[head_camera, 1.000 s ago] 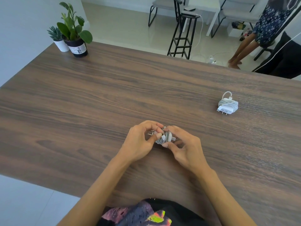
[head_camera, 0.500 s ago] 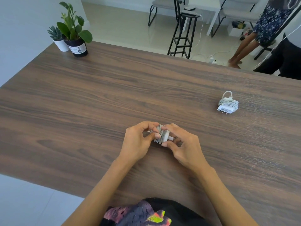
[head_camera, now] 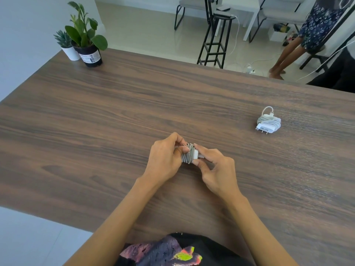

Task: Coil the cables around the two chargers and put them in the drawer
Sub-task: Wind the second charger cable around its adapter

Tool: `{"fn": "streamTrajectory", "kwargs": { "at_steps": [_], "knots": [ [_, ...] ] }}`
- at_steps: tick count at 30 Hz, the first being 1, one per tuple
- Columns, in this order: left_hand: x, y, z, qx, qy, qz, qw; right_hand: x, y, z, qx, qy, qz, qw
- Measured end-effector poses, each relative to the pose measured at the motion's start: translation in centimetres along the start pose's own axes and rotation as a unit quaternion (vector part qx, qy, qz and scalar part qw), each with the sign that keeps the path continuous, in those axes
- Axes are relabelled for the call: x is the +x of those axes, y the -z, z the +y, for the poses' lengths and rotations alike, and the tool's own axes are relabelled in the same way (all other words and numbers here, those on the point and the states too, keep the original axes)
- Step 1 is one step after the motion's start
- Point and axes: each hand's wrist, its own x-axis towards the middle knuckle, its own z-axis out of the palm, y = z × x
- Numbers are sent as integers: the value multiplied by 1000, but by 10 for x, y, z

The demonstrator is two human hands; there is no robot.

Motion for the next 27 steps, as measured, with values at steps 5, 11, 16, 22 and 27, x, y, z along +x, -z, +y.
{"fn": "streamTrajectory", "kwargs": {
  "at_steps": [5,11,16,22,27],
  "knots": [
    [-1,-5,2,25,5,21,999,-4,-1,2,12,-8,9,1000],
    [-1,-8,2,31,15,45,998,-4,0,1,3,-8,-3,1000],
    [-13,-5,1,1,3,23,1000,-8,8,7,-10,-14,-26,1000],
    [-32,-3,-12,-98,29,22,995,-16,17,10,-21,-56,-2,998],
    [-40,-8,-34,-143,32,-87,985,-36,16,7,21,-125,20,992]
  ]
}}
